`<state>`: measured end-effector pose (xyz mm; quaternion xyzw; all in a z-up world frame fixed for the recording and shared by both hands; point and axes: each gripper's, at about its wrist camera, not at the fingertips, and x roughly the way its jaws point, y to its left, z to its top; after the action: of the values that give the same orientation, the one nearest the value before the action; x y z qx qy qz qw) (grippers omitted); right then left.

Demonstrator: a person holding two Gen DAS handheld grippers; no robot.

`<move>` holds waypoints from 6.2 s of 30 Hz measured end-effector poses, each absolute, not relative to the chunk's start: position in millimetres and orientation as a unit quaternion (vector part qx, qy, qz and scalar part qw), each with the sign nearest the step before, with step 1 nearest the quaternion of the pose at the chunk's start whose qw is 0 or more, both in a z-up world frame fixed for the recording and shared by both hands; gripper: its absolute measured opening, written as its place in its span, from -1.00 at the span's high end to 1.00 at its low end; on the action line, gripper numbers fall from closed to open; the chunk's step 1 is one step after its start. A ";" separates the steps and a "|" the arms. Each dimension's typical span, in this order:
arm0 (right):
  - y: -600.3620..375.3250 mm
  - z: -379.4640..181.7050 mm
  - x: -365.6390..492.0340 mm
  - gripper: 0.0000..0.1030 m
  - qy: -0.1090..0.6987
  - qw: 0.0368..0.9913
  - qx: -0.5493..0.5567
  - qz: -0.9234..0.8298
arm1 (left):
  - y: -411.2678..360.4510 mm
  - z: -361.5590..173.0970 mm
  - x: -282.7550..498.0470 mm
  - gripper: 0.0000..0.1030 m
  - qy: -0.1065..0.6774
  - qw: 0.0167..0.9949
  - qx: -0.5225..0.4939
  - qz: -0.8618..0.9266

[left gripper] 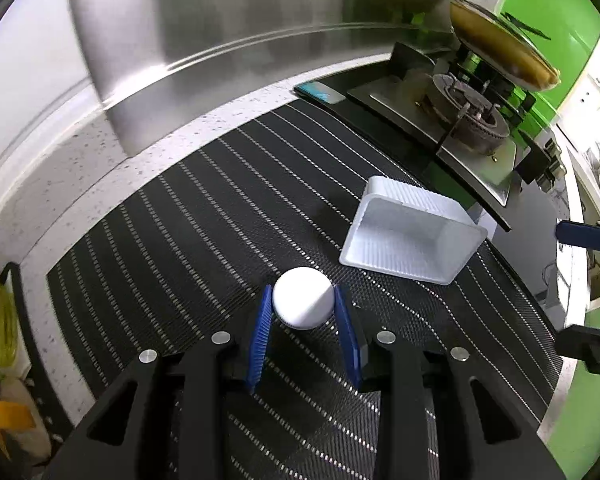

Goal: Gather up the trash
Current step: 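Grasp the white ball with the left gripper while the right grasps the white foam tray, then carry the white ball and foam tray over the pink wastebasket, then open the left gripper dropping the ball while the right drops the foam tray, then turn both open tools back toward the empty mat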

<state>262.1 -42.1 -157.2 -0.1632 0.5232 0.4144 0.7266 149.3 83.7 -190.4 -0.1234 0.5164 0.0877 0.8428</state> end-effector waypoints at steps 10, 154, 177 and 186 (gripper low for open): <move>-5.1 -174.0 271.9 -0.94 0.517 0.716 -0.179 0.433 | 90.7 -179.0 131.5 0.38 0.513 0.841 -0.137 0.106; -495.9 -92.8 9.1 -0.94 0.514 0.857 0.021 -0.002 | -336.5 -130.1 34.8 -0.90 0.492 0.833 0.051 -0.247; -210.4 21.1 58.4 -0.94 0.443 0.865 -0.066 0.224 | -63.8 -4.7 0.3 -0.90 0.439 0.896 -0.002 -0.067; -146.4 15.5 81.9 -0.94 0.446 0.831 -0.111 0.313 | -22.6 -1.2 -11.2 -0.90 0.438 0.898 -0.033 -0.001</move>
<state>81.9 -146.4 15.5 -0.1110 0.4463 0.3135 0.8308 -11.2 -22.6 -1.2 -0.0331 0.4381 -0.0014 0.8983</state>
